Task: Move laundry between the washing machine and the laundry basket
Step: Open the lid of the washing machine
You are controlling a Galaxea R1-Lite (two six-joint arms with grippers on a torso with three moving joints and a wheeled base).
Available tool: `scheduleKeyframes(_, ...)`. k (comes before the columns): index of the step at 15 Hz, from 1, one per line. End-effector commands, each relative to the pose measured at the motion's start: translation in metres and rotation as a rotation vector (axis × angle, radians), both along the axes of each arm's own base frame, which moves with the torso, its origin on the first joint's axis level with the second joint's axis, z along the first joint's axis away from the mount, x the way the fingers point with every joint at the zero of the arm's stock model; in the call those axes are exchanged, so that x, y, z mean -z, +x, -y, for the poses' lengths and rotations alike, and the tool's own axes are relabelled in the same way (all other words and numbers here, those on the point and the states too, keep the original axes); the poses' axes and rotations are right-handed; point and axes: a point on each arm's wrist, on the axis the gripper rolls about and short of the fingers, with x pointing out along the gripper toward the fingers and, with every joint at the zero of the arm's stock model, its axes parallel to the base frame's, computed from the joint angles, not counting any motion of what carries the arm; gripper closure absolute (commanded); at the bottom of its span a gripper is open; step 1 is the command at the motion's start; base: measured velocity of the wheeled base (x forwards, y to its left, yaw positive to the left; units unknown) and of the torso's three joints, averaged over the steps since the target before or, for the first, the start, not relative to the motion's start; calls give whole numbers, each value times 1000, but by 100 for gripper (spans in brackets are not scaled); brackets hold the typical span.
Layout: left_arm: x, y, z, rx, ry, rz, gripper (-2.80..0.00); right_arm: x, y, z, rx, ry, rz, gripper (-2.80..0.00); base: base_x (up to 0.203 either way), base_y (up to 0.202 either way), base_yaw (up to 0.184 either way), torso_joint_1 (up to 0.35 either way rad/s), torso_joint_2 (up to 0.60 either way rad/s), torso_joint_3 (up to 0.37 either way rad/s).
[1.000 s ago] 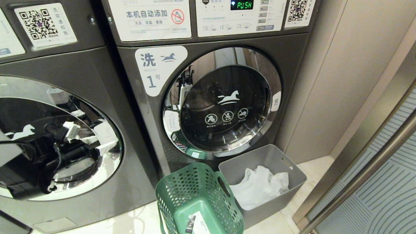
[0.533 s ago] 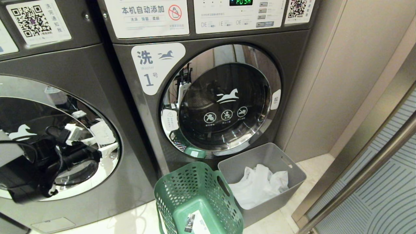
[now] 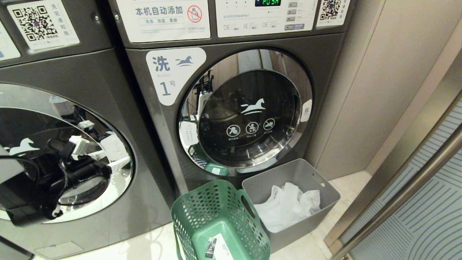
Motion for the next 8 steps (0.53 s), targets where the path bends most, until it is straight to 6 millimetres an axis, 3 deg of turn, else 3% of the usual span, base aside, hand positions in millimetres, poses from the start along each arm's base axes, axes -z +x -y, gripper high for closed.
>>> scheduleKeyframes(1, 3, 0, 1, 45, -5, -2, -280, 0, 0, 0, -1, -1, -1, 0, 0, 0, 0, 0, 0, 0)
scheduleKeyframes(8, 15, 17, 1, 147, -34, -6, -280, 0, 0, 0, -1, -1, -1, 0, 0, 0, 0, 0, 0, 0)
